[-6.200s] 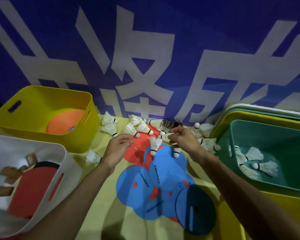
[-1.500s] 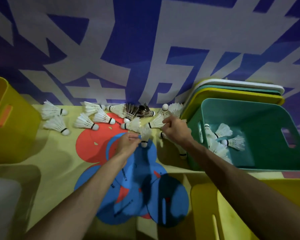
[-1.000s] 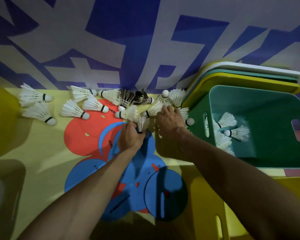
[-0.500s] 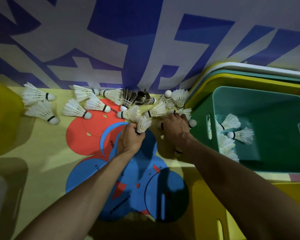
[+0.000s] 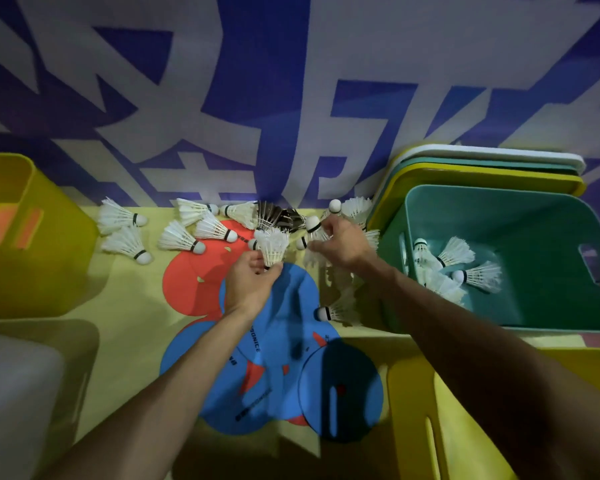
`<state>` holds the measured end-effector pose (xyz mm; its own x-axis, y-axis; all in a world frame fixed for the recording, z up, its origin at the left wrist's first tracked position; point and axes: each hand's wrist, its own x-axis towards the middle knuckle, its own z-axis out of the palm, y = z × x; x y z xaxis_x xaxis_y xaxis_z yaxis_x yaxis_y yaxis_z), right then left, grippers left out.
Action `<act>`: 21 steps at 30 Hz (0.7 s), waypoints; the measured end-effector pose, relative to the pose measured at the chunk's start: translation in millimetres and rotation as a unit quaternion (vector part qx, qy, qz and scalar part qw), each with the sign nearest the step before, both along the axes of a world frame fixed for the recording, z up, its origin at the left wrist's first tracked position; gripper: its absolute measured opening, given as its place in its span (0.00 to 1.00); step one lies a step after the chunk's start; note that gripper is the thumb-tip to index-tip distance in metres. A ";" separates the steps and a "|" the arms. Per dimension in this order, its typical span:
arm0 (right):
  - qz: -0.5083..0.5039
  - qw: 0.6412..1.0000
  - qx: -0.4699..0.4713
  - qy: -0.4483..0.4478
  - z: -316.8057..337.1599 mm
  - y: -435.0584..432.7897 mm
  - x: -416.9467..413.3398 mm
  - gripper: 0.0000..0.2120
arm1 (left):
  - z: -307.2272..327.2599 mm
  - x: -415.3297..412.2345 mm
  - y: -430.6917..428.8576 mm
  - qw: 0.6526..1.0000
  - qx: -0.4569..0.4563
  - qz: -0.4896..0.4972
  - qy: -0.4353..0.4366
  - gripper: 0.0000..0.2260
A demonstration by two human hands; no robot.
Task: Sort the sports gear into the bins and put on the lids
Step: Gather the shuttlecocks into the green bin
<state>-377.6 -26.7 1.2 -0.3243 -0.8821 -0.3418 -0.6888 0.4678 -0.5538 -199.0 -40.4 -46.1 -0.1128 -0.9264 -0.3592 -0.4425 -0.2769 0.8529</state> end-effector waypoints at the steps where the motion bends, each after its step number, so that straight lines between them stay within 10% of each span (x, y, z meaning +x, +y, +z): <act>1: -0.012 1.000 -0.016 -0.023 7.0 1.5 -1.3 0.14 | 6.5 0.0 2.6 1.000 -0.002 0.002 0.010 0.15; 21: -0.225 0.896 -0.185 -0.336 114.5 152.2 -103.1 0.21 | 154.1 -93.9 87.6 0.979 -0.075 -0.145 0.120 0.09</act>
